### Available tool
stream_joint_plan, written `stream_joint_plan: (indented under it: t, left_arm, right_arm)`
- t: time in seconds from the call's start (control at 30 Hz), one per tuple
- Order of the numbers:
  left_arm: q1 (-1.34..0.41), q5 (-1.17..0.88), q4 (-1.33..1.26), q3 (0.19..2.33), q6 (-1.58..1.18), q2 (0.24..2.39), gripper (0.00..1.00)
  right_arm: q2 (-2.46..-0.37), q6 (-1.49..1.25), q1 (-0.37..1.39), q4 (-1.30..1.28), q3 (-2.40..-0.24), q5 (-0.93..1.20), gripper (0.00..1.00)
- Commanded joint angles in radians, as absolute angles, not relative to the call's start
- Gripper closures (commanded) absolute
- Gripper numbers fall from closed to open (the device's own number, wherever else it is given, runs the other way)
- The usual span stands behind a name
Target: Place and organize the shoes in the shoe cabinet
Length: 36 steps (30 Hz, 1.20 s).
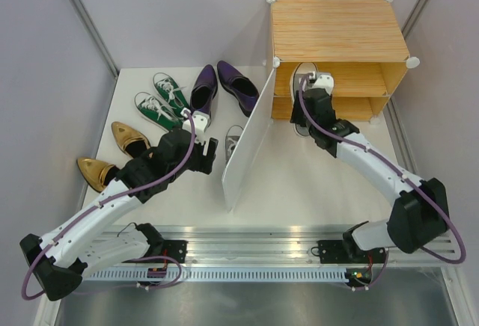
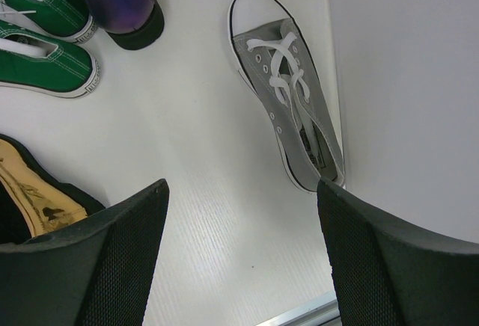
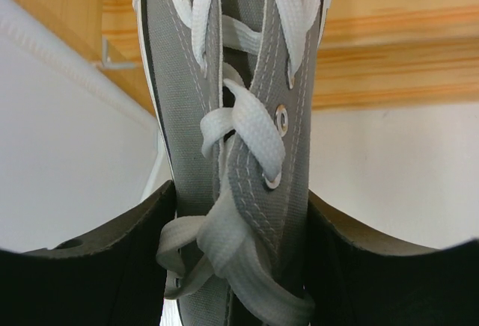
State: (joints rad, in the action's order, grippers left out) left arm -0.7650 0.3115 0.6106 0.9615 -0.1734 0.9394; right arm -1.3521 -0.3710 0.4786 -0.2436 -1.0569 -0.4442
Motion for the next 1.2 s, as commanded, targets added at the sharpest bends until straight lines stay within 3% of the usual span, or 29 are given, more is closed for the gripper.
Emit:
stream_joint_plan:
  t: [0.0, 0.67, 0.73, 0.97, 1.07, 1.17]
  left_arm:
    - [-0.765, 0.298, 0.578, 0.960, -0.143, 0.933, 0.17]
    - [-0.765, 0.275, 0.580, 0.960, -0.144, 0.950, 0.17]
    - [-0.765, 0.273, 0.581, 0.960, -0.144, 0.951, 0.17]
    - [-0.764, 0.271, 0.577, 0.960, -0.146, 0.956, 0.16]
    - [-0.764, 0.276, 0.578, 0.960, -0.146, 0.957, 0.17]
    - [-0.765, 0.279, 0.577, 0.960, -0.147, 0.957, 0.17]
  right_arm:
    - [-1.435, -0.304, 0.431, -0.068, -1.178, -0.387, 0.88]
    - [-1.796, -0.244, 0.382, 0.081, -1.489, -0.356, 0.82]
    - [-1.805, -0.242, 0.379, 0.092, -1.496, -0.348, 0.78]
    - [-1.819, -0.249, 0.377, 0.095, -1.491, -0.341, 0.26]
    - [-1.815, -0.252, 0.377, 0.094, -1.488, -0.341, 0.16]
    - [-1.804, -0.258, 0.377, 0.094, -1.485, -0.334, 0.12]
